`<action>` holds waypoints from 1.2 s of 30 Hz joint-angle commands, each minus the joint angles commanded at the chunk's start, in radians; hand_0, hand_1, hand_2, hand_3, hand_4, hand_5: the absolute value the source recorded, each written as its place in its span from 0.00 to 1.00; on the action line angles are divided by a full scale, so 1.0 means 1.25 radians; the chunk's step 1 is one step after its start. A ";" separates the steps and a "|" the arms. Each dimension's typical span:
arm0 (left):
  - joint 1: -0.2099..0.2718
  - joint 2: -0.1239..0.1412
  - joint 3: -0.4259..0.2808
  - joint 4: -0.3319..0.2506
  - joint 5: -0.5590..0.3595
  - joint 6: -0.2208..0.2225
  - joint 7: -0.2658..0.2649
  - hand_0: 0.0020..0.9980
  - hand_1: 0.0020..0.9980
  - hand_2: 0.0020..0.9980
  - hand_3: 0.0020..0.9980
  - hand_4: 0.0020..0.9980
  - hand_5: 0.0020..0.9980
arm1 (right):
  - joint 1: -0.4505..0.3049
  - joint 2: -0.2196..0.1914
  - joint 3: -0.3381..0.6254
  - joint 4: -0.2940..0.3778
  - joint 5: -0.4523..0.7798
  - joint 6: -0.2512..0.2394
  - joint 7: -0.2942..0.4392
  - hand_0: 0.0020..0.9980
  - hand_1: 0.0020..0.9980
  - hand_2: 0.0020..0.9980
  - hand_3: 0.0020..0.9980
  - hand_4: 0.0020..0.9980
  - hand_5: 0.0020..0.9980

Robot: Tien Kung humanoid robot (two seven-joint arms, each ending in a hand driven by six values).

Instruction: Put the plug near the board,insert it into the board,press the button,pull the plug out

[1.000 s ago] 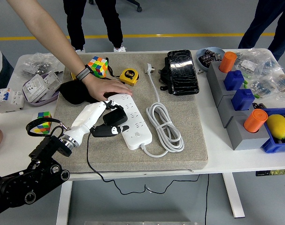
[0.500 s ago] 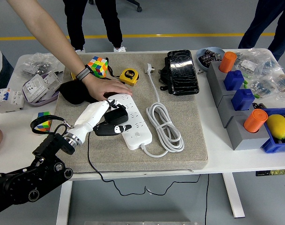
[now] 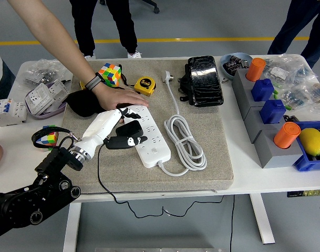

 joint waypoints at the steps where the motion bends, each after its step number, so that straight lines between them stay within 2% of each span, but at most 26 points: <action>1: 0.001 0.001 -0.002 -0.002 0.000 0.000 0.000 0.64 0.69 0.69 0.65 0.94 0.49 | 0.001 0.000 0.000 0.000 0.000 0.000 0.000 0.57 0.64 0.61 0.54 0.91 0.46; 6: 0.010 0.006 -0.013 -0.028 0.000 -0.003 0.011 0.64 0.69 0.69 0.65 0.95 0.49 | 0.002 -0.001 -0.002 0.000 0.000 0.000 0.000 0.57 0.64 0.61 0.54 0.91 0.46; 9: 0.018 0.012 -0.026 -0.063 0.002 -0.015 0.042 0.64 0.69 0.69 0.65 0.95 0.49 | 0.001 -0.002 -0.004 0.000 0.001 0.000 -0.001 0.57 0.64 0.61 0.54 0.91 0.46; 10: 0.021 0.014 -0.031 -0.076 0.002 -0.020 0.055 0.42 0.57 0.63 0.65 0.95 0.49 | 0.001 -0.002 -0.005 0.000 0.001 0.000 -0.001 0.57 0.64 0.61 0.54 0.91 0.46; 12: 0.027 0.017 -0.041 -0.100 0.002 -0.030 0.077 0.42 0.57 0.63 0.65 0.95 0.49 | 0.001 -0.003 -0.006 0.000 0.001 0.000 -0.001 0.57 0.64 0.61 0.54 0.91 0.46; 15: 0.034 0.021 -0.059 -0.145 -0.008 -0.057 0.131 0.42 0.57 0.63 0.65 0.95 0.49 | 0.002 -0.004 -0.008 0.000 0.000 0.000 -0.001 0.57 0.64 0.61 0.54 0.91 0.46; 16: 0.037 0.022 -0.064 -0.155 -0.012 -0.065 0.145 0.24 0.37 0.51 0.67 0.95 0.46 | 0.002 -0.004 -0.008 0.000 -0.001 0.000 -0.001 0.57 0.64 0.61 0.54 0.91 0.46; 21: 0.048 0.026 -0.089 -0.226 -0.019 -0.118 0.243 0.24 0.37 0.51 0.67 0.95 0.46 | 0.000 -0.005 -0.007 0.000 -0.001 0.000 -0.002 0.57 0.64 0.61 0.54 0.91 0.46; 22: 0.049 0.027 -0.092 -0.235 -0.020 -0.126 0.256 0.15 0.19 0.28 0.69 0.95 0.43 | 0.000 -0.005 -0.007 0.000 -0.001 0.000 -0.002 0.57 0.64 0.61 0.54 0.91 0.46; 27: 0.051 0.028 -0.109 -0.289 -0.012 -0.179 0.331 0.15 0.19 0.28 0.69 0.95 0.43 | -0.003 -0.004 -0.007 0.000 -0.001 0.001 -0.003 0.57 0.64 0.61 0.54 0.91 0.46; 28: 0.051 0.028 -0.111 -0.300 -0.010 -0.193 0.347 0.10 0.11 0.20 0.69 0.90 0.27 | -0.003 -0.004 -0.006 0.001 -0.001 0.001 -0.003 0.57 0.64 0.61 0.54 0.91 0.46; 33: 0.053 0.028 -0.124 -0.345 -0.013 -0.269 0.435 0.10 0.11 0.20 0.69 0.90 0.27 | -0.006 -0.003 -0.006 0.000 -0.001 0.002 -0.003 0.57 0.64 0.61 0.54 0.91 0.46; 34: 0.053 0.027 -0.126 -0.350 -0.013 -0.281 0.448 0.07 0.07 0.14 0.75 0.81 0.14 | -0.005 -0.003 -0.007 0.000 -0.001 0.002 -0.003 0.57 0.64 0.61 0.54 0.91 0.46; 36: 0.051 0.026 -0.127 -0.363 -0.014 -0.310 0.476 0.07 0.07 0.14 0.75 0.81 0.14 | -0.006 -0.002 -0.005 0.000 -0.001 0.002 -0.003 0.57 0.64 0.61 0.54 0.91 0.46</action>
